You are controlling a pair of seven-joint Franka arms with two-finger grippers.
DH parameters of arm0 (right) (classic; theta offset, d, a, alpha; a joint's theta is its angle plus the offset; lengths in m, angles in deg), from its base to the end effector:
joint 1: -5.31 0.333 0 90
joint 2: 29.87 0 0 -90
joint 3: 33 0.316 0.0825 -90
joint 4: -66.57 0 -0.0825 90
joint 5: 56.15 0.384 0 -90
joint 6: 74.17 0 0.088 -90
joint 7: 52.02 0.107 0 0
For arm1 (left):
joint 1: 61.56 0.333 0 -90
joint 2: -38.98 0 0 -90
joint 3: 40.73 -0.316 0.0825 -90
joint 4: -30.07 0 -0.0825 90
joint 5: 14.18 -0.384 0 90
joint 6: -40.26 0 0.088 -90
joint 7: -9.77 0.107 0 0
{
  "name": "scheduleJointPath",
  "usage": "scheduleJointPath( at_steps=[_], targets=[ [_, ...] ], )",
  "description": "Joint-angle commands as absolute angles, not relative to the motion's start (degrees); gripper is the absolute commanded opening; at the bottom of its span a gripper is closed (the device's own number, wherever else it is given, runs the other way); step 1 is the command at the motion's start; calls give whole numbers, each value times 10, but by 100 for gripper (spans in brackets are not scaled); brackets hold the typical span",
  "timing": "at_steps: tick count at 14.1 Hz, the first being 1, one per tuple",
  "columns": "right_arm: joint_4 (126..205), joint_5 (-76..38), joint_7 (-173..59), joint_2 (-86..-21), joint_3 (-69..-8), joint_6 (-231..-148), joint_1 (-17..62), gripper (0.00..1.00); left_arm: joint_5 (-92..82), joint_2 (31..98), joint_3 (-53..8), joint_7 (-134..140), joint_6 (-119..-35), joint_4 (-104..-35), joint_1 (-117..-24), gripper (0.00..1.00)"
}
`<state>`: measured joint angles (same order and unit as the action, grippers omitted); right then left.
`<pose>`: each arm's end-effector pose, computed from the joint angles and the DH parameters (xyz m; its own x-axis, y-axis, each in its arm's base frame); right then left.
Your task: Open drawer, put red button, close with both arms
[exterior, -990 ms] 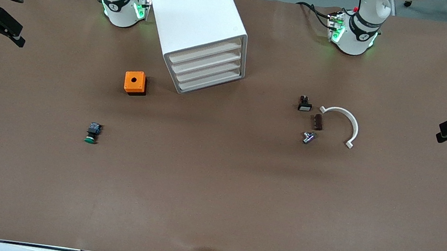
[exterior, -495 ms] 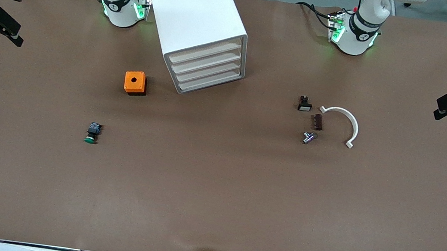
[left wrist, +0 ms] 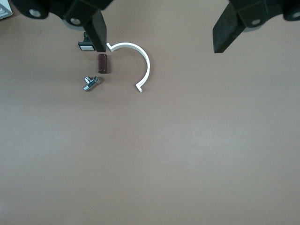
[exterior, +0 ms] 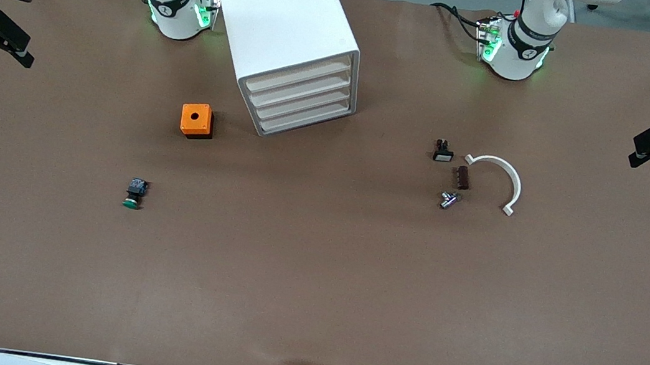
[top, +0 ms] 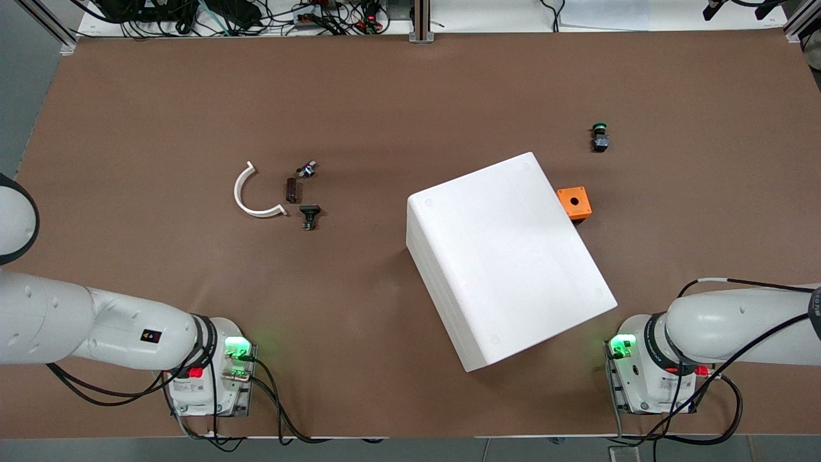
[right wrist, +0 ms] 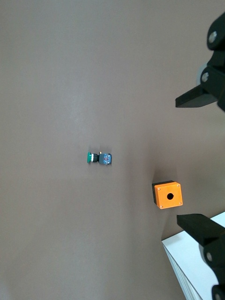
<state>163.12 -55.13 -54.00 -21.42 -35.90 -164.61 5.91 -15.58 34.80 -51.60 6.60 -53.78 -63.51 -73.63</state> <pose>0.5082 -0.0206 0.6495 0.9991 -0.0055 0.0415 -0.0045 -0.9997 -0.0238 0.5392 -0.0049 0.6404 0.9962 0.0333 0.0801 0.0339 -0.9994 -0.0063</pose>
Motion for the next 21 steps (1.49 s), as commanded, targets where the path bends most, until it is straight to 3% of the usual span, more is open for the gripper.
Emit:
scheduleJointPath(
  at_steps=[1, 9, 18, 21],
  targets=[
    [1617, -561, -543, -220, -361, -1640, 64, 100, -170, 330, -522, 88, -534, -643, -745, 100],
    [1618, -561, -543, -222, -361, -1642, 64, 100, -172, 334, -510, 87, -490, -609, -743, 100],
    [1612, -561, -544, -226, -361, -1641, 64, 100, -154, 356, -343, 76, -511, -609, -612, 100],
    [1611, -561, -544, -226, -361, -1641, 64, 100, -154, 356, -321, 77, -511, -610, -585, 100]
  ],
)
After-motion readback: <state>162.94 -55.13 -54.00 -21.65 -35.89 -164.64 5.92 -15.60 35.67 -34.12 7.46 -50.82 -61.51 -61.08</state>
